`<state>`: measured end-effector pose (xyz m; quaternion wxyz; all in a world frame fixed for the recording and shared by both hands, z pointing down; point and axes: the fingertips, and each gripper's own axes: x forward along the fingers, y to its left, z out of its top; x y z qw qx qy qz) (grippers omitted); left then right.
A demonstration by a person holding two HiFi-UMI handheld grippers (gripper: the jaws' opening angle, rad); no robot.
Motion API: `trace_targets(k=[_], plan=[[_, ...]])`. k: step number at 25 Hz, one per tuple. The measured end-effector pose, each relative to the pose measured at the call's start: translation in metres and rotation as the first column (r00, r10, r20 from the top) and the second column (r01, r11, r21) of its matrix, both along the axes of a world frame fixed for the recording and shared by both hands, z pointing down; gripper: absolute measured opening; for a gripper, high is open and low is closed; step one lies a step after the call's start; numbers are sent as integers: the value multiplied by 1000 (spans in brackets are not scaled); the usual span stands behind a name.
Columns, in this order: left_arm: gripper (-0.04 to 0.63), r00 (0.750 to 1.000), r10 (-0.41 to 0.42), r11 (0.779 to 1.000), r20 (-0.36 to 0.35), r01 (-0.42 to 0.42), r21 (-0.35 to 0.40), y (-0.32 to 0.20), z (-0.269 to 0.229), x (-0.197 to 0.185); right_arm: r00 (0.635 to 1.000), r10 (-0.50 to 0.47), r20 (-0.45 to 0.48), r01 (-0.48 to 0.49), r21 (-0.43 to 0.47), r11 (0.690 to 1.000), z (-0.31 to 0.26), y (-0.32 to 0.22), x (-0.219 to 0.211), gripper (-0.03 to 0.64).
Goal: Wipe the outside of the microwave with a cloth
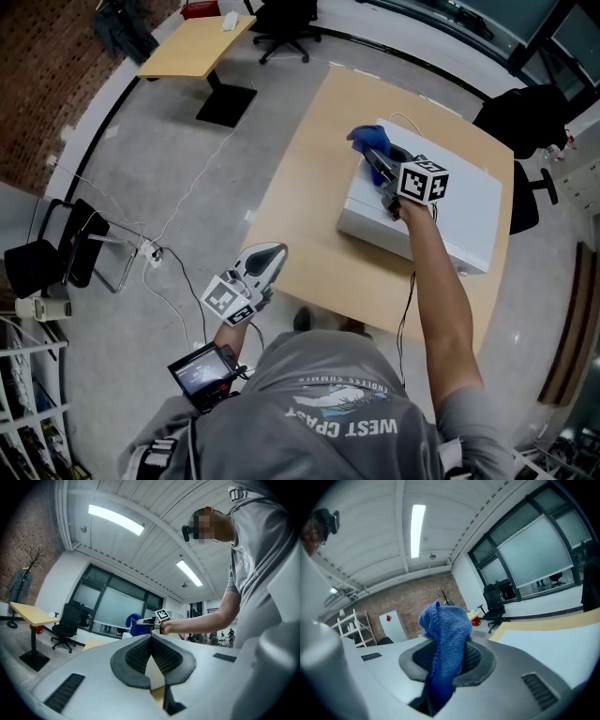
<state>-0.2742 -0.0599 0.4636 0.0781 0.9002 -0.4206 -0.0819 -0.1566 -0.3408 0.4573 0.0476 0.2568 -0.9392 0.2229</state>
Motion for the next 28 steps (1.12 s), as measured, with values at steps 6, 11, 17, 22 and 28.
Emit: trace_targets(k=[6,11,17,22,28], plan=[[21,1000,20,1000,15,-20,0,-22,5,9,957,38,287,-61,71,996,-52,-7,39,91],[21,998,58,998,36,-58,4,-38,0,31,939,76,336,-132,148,980,-87,-1,98,91],[21,994,93,996,49,-93,5,-55,-11,59,925,123,359,-200,187,962,-116,2,162,91],[21,992,112,994,67,-113,10,-58,-12,129,919,174,353,-255,196,947,-112,12,262,91],[21,989,124,992,79,-126,11,-77,-18,120,904,270,333,-344,189,920,-102,14,308,91]])
